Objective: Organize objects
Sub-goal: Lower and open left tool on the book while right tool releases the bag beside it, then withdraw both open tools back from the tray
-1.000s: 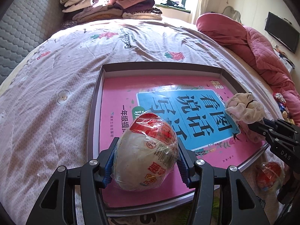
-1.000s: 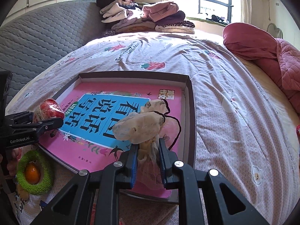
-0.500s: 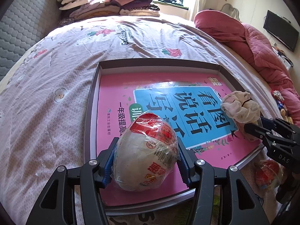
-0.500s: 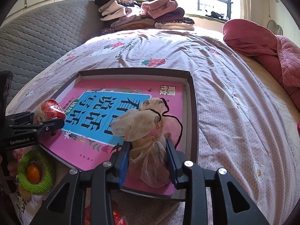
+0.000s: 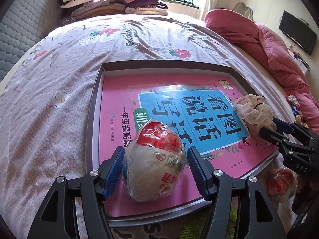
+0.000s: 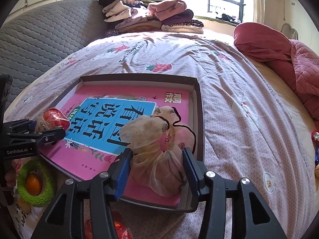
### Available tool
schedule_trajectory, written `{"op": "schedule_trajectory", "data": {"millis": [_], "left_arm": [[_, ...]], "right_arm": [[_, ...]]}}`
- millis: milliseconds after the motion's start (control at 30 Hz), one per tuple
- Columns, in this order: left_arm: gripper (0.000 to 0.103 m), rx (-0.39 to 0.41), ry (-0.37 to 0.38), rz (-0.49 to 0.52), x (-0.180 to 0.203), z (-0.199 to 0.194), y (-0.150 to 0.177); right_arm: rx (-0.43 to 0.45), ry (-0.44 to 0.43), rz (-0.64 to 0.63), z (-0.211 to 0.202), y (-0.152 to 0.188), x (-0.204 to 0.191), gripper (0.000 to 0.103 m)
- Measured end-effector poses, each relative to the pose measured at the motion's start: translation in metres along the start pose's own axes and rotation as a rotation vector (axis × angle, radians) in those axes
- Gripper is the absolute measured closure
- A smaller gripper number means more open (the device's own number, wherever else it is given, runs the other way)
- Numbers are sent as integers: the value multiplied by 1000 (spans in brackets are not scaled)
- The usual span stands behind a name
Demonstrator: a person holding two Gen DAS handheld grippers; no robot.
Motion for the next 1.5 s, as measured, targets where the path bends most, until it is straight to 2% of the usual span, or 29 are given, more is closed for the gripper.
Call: {"op": "schedule_trajectory", "data": {"millis": [67,333,867,1500], "left_arm": [[33,6,-3,5,1,-1,0],[27,35,-3,7,1,-8,-5],[27,79,-29,8,6,-30,-12],[27,162,-78,2,5,-76,-16]], "right_arm": [[6,8,-2,-1,-1,1,46],[33,16,-7,-7,-6,1,44],[90,18,-22,-24,-16,-4,44],[164,-30,-53,-57,-26,-26,44]]}}
Point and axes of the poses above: each gripper's, at about its wrist camera, not at the fingertips, and z roughly the way its jaws point, x to its right, y to its underside, the point moved 9 cm from there along z, roughly the way its jaws point, and after that the axes turned 8 degrees about z, right-handed, at the moved point
